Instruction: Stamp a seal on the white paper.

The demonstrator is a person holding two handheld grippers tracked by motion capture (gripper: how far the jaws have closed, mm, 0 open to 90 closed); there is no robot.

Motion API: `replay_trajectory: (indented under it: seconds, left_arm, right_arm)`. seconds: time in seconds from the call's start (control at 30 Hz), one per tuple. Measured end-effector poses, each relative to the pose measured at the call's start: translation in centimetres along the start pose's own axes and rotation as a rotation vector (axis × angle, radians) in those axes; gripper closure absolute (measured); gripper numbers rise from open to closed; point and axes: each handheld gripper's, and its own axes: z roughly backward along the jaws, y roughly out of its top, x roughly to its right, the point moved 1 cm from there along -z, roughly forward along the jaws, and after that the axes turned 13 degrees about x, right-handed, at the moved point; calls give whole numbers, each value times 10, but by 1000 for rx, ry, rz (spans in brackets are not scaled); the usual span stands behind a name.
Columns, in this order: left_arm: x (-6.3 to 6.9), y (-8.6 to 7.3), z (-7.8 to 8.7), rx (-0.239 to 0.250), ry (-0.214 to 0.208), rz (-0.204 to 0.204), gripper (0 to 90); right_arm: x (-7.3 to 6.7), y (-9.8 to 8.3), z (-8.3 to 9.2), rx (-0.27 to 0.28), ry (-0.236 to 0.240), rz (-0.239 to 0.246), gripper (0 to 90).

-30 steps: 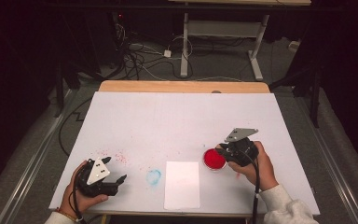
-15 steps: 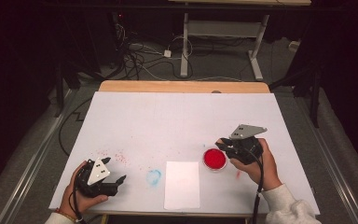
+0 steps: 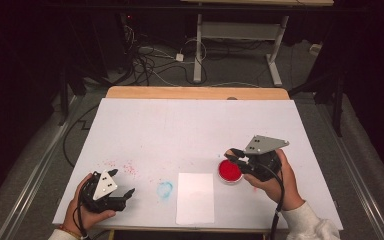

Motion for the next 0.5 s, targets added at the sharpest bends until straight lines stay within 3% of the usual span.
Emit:
replay_trajectory:
  seconds: [0.5]
  left_arm:
    - [0, 1, -1, 3, -5, -4, 171]
  right_arm:
    - [-24, 10, 1, 22, 58, 35, 761]
